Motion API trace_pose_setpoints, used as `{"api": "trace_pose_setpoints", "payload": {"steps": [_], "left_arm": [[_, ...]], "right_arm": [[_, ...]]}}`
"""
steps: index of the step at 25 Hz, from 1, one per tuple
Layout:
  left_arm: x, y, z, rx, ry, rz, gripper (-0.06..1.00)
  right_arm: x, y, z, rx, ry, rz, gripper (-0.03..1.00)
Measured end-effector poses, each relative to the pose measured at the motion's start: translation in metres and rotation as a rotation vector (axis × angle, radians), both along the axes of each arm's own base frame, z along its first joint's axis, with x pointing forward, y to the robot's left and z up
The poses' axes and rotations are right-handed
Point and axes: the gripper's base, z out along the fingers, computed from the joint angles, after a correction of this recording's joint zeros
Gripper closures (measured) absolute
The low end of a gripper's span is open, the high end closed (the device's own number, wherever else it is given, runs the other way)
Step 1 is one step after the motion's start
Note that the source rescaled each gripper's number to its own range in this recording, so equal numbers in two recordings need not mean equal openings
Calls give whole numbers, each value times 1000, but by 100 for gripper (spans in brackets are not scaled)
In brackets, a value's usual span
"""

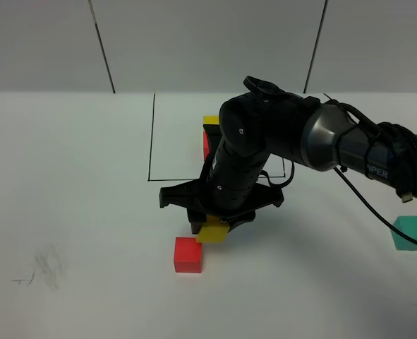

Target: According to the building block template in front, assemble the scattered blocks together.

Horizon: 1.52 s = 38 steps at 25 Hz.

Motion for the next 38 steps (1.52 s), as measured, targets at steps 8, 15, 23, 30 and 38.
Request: {"api": "trace_pose_setpoints", "payload": {"steps": [8, 15, 23, 30, 38], "left_arm": [[0, 0, 0, -1, 0, 0, 12], [0, 3, 0, 19, -1, 31, 12], [1, 12, 2, 104, -22, 97, 12], [1, 15, 3, 93, -29, 141, 12], [0, 19, 3, 77, -36, 195, 12]], "right_arm": [[-3, 13, 2, 58, -27, -98, 51], [10, 22, -9, 47, -21, -152, 51], [33, 33, -16, -77, -19, -154, 51], [36, 32, -14, -92, -29, -168, 51], [28, 41, -29, -145, -26, -146, 51]]}}
